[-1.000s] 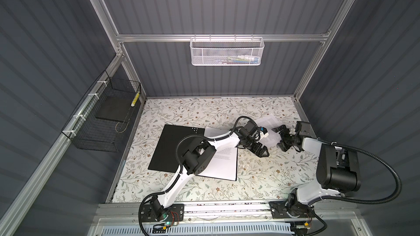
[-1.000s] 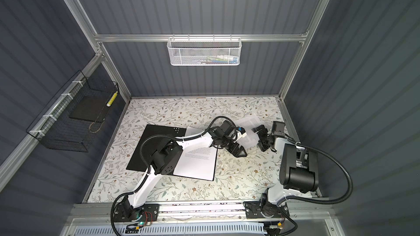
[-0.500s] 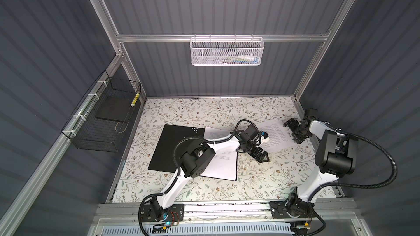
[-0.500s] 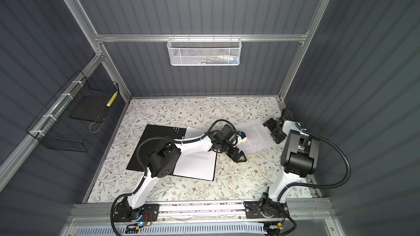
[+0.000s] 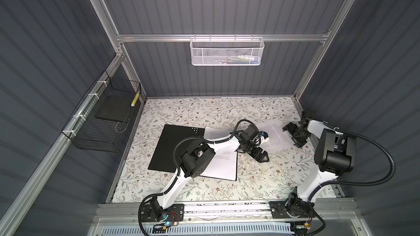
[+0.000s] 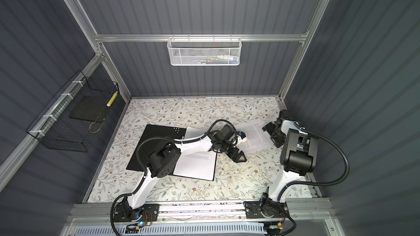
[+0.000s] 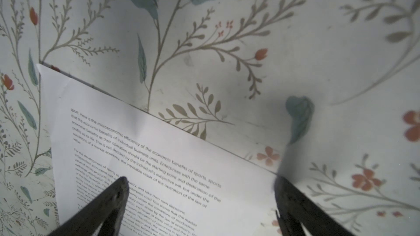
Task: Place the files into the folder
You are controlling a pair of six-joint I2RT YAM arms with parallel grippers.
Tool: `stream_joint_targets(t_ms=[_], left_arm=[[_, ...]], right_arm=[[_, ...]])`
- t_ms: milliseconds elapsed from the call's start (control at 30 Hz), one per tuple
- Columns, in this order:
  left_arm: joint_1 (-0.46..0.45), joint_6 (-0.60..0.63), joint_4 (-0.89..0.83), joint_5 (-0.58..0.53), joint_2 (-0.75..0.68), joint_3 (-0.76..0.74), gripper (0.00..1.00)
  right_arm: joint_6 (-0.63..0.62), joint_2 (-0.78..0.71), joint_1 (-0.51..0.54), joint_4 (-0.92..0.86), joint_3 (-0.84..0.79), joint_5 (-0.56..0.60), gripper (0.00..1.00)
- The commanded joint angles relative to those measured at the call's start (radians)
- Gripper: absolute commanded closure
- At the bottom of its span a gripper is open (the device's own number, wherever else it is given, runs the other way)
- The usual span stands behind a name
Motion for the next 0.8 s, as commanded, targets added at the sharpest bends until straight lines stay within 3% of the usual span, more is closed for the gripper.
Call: stream_joint_targets(t_ms=[0, 567, 767], left_arm=[[-0.005, -0.030, -0.152, -0.028, 0.051, -0.059, 0.07], [-0.008, -0.011, -0.198, 0.027, 0.143, 0.072, 0.07], [-0.019, -0.004, -0.208, 0.038, 0.166, 0.096, 0.07]], right_arm=[[-0.016, 0.041, -0.003, -0.047, 0.029, 0.000, 0.01], [-0.046, 0.047, 0.084, -0.003, -0.018, -0.138, 0.01], [-0.005, -0.026, 0.103, 0.135, -0.138, -0.301, 0.01]])
